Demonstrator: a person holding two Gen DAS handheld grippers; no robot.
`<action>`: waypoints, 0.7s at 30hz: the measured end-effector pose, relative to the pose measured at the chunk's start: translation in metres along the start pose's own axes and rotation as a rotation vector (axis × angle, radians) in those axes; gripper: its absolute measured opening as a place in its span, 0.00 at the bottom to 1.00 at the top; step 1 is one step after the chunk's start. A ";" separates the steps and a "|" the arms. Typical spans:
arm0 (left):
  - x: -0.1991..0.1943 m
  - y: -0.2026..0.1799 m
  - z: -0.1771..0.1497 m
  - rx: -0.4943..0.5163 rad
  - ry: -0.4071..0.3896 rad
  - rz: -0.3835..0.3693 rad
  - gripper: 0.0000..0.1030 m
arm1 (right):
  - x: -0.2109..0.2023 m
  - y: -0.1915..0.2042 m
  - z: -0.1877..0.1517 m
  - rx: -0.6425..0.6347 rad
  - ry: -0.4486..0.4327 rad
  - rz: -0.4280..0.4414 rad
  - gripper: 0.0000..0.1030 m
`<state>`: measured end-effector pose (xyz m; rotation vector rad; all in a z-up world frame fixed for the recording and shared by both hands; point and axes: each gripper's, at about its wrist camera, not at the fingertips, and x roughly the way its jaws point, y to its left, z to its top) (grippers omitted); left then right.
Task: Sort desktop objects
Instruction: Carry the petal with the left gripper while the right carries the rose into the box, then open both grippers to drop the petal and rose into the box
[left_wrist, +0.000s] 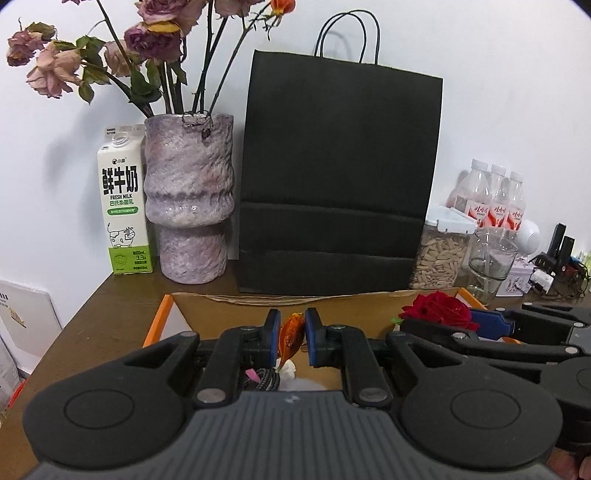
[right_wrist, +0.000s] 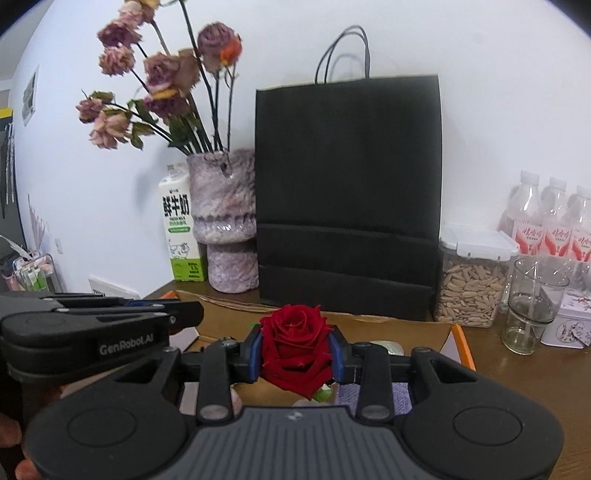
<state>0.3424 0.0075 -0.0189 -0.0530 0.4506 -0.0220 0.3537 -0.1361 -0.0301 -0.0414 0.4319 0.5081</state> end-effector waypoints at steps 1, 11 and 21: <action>0.002 0.000 0.000 0.002 0.004 0.001 0.14 | 0.003 -0.001 -0.001 0.001 0.006 -0.001 0.33; 0.012 0.002 -0.003 0.009 0.050 0.045 0.24 | 0.011 0.000 -0.008 -0.017 0.059 -0.005 0.41; -0.003 -0.006 0.002 0.065 -0.040 0.144 1.00 | 0.008 0.000 -0.007 -0.025 0.062 -0.069 1.00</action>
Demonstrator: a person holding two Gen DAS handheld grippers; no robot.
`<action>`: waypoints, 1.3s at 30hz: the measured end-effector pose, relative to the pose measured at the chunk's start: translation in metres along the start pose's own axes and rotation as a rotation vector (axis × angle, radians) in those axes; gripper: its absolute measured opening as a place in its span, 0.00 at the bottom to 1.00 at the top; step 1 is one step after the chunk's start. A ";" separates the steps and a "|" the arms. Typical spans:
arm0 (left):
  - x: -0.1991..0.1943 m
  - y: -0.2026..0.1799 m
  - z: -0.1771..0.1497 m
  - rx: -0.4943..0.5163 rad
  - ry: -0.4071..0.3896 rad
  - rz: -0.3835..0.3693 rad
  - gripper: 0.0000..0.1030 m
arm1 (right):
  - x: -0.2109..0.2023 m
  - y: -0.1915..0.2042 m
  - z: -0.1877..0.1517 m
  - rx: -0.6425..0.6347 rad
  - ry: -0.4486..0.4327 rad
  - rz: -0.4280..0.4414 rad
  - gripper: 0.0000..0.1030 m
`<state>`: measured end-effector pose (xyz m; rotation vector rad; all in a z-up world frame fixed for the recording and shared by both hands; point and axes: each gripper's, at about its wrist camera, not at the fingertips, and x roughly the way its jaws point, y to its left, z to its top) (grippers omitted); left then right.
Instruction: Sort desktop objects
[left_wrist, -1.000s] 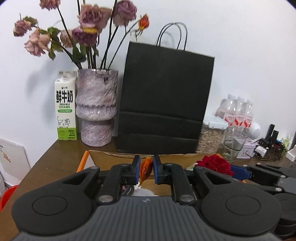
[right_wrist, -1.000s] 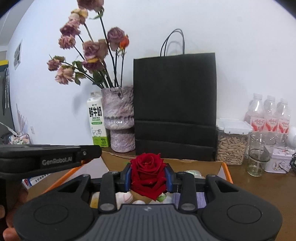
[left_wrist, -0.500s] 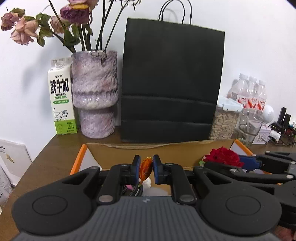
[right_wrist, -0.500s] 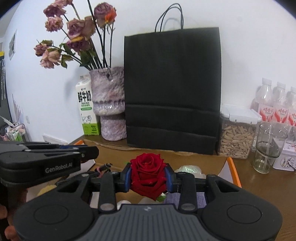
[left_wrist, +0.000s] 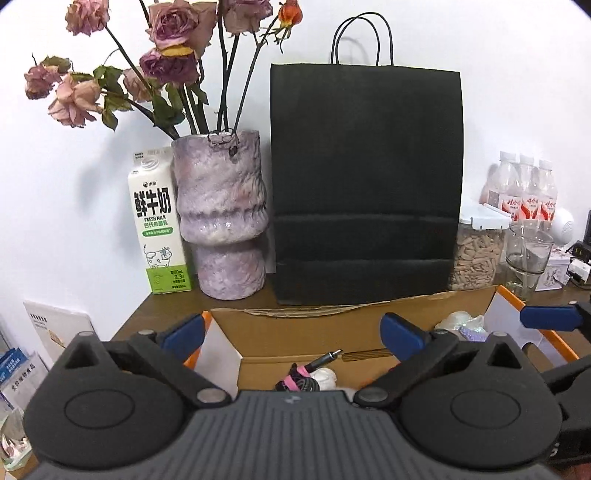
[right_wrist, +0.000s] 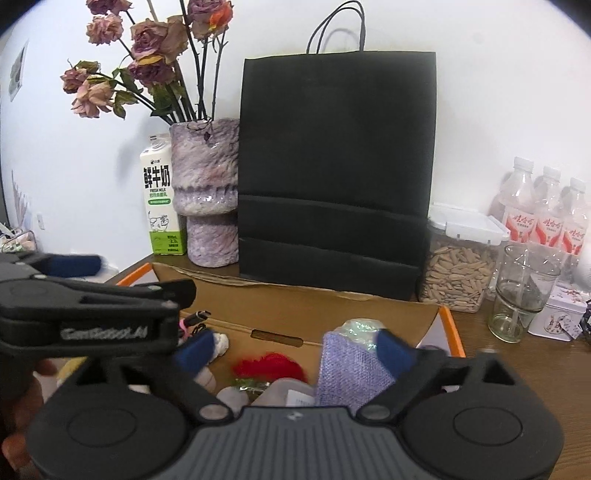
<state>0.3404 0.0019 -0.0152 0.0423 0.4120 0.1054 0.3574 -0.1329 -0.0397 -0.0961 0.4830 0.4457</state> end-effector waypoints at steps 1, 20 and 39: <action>-0.001 0.000 0.000 -0.003 -0.002 -0.002 1.00 | -0.001 -0.001 0.001 0.002 -0.002 -0.004 1.00; -0.011 0.004 0.000 -0.027 -0.010 -0.015 1.00 | -0.008 -0.002 0.005 -0.006 -0.003 -0.031 1.00; -0.082 0.006 -0.021 -0.020 -0.057 -0.040 1.00 | -0.059 0.008 -0.014 -0.031 -0.028 -0.026 1.00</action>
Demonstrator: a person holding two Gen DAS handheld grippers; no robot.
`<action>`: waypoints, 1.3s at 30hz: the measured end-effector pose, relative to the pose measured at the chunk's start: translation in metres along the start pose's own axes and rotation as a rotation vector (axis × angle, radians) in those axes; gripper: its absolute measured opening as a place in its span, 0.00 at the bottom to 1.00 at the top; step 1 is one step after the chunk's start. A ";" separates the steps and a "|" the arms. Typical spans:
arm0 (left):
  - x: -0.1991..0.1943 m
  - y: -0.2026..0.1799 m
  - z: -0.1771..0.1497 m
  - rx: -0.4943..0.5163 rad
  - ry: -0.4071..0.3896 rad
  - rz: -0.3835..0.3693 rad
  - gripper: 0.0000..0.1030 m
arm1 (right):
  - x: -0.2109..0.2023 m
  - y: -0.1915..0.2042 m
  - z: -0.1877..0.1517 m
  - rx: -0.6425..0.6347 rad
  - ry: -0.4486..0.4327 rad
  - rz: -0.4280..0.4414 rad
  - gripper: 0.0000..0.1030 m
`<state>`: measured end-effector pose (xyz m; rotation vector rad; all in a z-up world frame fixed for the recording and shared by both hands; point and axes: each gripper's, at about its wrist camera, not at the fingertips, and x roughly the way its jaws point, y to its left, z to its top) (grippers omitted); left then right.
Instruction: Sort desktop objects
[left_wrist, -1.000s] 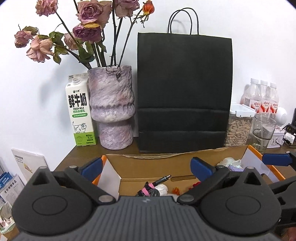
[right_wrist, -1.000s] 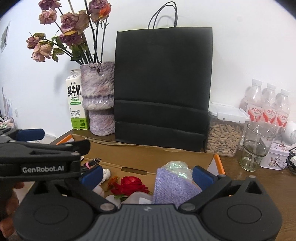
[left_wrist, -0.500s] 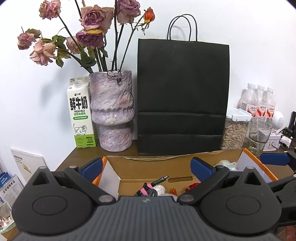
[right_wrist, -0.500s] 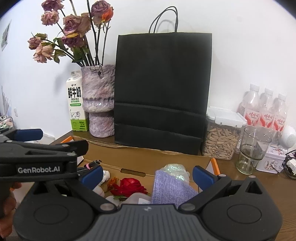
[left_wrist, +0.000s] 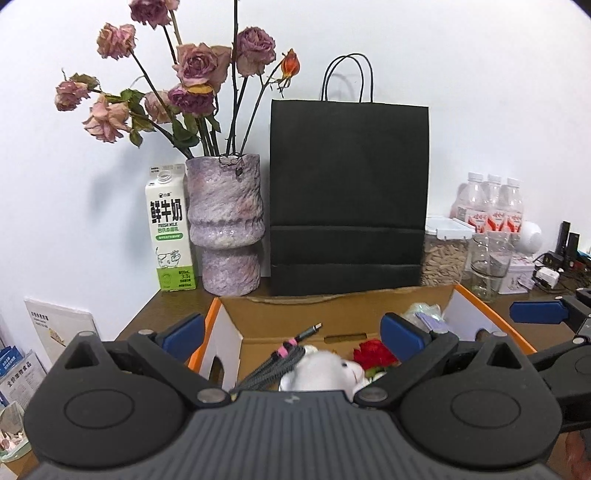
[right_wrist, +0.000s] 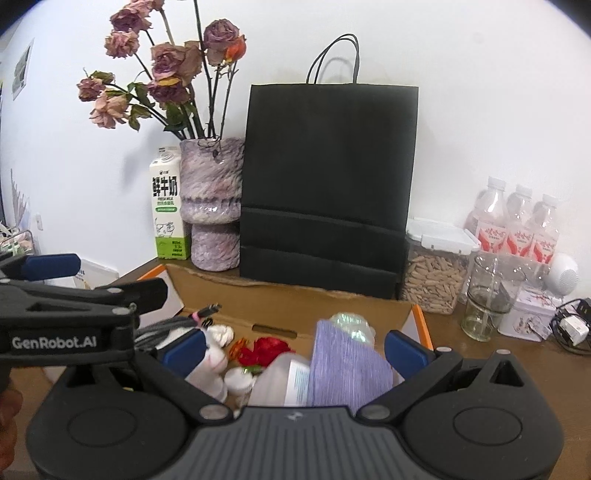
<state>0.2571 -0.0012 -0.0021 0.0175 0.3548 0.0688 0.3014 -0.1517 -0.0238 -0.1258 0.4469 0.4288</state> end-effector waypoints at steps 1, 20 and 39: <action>-0.006 0.000 -0.002 0.001 0.001 -0.001 1.00 | -0.005 0.001 -0.003 -0.003 0.002 0.001 1.00; -0.148 0.019 -0.064 -0.024 0.099 -0.060 1.00 | -0.142 0.028 -0.070 0.035 0.049 -0.006 1.00; -0.219 0.014 -0.108 -0.041 0.100 0.005 1.00 | -0.226 0.058 -0.123 0.094 0.048 0.026 1.00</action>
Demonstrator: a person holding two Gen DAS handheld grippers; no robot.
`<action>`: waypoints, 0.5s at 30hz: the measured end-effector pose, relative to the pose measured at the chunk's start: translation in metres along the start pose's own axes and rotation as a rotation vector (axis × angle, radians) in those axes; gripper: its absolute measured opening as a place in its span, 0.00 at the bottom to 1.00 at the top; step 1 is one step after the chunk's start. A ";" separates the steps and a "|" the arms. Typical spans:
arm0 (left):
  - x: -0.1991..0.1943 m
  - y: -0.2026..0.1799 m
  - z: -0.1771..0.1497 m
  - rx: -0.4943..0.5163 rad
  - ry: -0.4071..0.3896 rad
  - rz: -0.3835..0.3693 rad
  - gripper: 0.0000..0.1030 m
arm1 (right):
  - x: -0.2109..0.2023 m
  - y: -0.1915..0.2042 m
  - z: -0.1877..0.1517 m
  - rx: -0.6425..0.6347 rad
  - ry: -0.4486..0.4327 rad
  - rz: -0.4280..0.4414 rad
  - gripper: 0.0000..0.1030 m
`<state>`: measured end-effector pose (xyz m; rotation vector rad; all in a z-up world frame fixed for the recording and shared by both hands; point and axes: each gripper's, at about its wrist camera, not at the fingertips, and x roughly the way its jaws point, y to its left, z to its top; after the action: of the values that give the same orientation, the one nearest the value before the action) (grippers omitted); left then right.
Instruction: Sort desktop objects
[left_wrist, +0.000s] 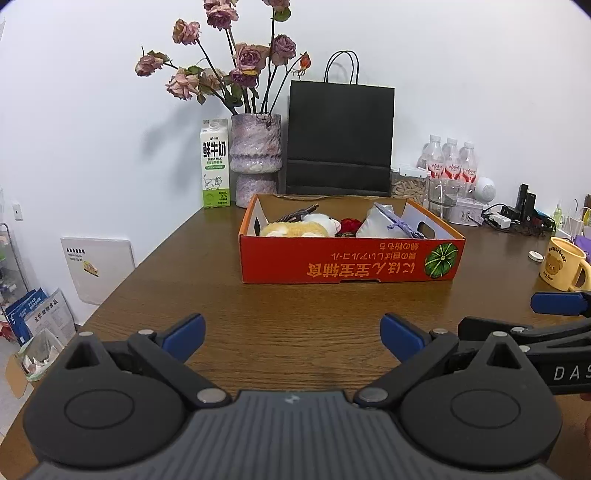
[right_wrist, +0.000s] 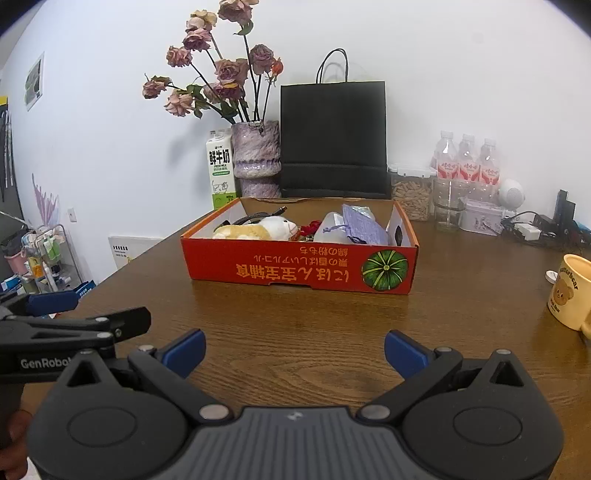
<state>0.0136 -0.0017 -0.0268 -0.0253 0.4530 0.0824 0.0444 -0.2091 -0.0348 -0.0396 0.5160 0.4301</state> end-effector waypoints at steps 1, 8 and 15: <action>-0.001 0.000 0.000 0.002 -0.001 0.003 1.00 | -0.001 0.000 0.000 -0.001 -0.002 0.000 1.00; -0.006 -0.003 0.001 0.012 -0.009 0.017 1.00 | -0.004 0.000 0.001 -0.006 -0.009 -0.004 1.00; -0.007 -0.003 0.002 0.015 -0.012 0.020 1.00 | -0.006 -0.001 0.001 -0.006 -0.013 -0.006 1.00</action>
<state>0.0088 -0.0055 -0.0218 -0.0053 0.4418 0.0991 0.0404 -0.2122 -0.0311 -0.0438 0.5021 0.4260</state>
